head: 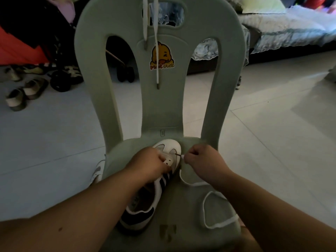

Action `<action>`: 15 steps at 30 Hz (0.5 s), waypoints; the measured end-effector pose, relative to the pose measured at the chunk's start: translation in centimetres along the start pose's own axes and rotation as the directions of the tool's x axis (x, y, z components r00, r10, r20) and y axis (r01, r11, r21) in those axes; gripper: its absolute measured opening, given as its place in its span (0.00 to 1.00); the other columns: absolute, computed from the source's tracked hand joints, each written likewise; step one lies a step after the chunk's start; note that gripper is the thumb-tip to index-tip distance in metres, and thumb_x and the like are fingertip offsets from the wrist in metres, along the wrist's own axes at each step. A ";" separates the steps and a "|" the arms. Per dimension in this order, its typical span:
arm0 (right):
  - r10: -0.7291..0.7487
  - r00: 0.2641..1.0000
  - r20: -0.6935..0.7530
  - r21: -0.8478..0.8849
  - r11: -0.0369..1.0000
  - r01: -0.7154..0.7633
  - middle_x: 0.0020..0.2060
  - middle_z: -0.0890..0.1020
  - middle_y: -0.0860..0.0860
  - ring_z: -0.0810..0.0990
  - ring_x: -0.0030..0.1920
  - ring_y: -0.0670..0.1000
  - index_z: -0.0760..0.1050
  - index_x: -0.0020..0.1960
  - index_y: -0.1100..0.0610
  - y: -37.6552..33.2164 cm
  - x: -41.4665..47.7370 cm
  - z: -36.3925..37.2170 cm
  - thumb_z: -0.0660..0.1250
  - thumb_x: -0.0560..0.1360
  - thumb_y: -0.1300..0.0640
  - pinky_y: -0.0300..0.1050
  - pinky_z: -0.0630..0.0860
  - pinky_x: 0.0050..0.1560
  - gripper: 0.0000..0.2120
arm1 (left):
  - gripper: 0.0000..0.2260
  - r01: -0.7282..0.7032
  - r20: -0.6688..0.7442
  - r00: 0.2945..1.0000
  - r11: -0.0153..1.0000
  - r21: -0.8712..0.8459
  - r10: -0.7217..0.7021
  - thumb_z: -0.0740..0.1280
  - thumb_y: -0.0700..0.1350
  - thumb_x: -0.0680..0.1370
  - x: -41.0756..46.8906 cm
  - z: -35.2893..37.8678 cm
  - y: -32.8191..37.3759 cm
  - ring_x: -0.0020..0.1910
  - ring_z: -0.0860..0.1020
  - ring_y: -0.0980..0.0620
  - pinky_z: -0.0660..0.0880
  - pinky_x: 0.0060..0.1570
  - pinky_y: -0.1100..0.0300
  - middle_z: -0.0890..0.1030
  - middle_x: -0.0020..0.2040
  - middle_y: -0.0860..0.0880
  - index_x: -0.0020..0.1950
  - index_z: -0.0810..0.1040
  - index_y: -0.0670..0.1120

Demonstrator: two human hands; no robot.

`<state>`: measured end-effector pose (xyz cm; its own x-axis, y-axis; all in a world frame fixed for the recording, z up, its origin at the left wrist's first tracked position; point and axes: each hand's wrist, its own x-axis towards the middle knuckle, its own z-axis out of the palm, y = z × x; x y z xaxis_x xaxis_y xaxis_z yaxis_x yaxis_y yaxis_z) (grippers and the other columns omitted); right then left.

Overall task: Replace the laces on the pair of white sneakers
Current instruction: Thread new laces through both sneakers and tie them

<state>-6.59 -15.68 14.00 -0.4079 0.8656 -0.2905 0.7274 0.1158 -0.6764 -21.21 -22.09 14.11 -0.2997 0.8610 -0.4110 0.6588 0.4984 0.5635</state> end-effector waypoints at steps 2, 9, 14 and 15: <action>-0.014 0.999 0.029 0.002 1.000 0.014 0.31 0.79 0.47 0.74 0.30 0.44 0.79 0.40 0.53 0.0 0.0 0.2 0.66 0.75 0.54 0.38 0.70 0.33 0.07 | 0.05 0.029 -0.026 0.999 0.990 -0.135 -0.033 0.71 0.41 0.72 -0.3 0.2 -0.1 0.46 0.80 0.51 0.75 0.50 0.57 0.83 0.46 0.50 0.46 0.84 0.47; -0.064 0.998 0.019 0.020 0.998 0.063 0.36 0.80 0.40 0.77 0.38 0.38 0.84 0.47 0.49 -0.3 -0.1 0.5 0.70 0.74 0.52 0.30 0.68 0.36 0.04 | 0.17 0.042 -0.044 0.997 0.954 -0.297 -0.057 0.70 0.40 0.73 -1.0 0.8 -0.4 0.57 0.75 0.55 0.67 0.53 0.63 0.79 0.58 0.52 0.62 0.79 0.48; -0.074 0.996 0.039 0.003 0.997 0.074 0.35 0.79 0.40 0.76 0.38 0.39 0.83 0.46 0.50 -0.4 0.0 0.5 0.69 0.75 0.53 0.30 0.67 0.36 0.04 | 0.19 0.019 -0.106 0.993 0.944 -0.329 -0.057 0.70 0.39 0.73 -1.5 1.0 -0.5 0.61 0.75 0.53 0.68 0.56 0.63 0.78 0.63 0.50 0.63 0.78 0.49; -0.082 0.995 0.050 -0.009 0.997 0.082 0.36 0.79 0.40 0.76 0.38 0.39 0.83 0.47 0.50 -0.5 0.0 0.4 0.69 0.75 0.53 0.31 0.68 0.36 0.04 | 0.19 0.011 -0.114 0.992 0.945 -0.328 -0.051 0.70 0.39 0.73 -1.6 0.9 -0.5 0.61 0.75 0.54 0.67 0.55 0.64 0.78 0.63 0.51 0.63 0.78 0.49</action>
<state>-7.16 -15.92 14.06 -0.4932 0.8276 -0.2682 0.6963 0.1908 -0.6919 -20.40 -23.78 13.83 -0.4095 0.8405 -0.3548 0.3932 0.5135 0.7627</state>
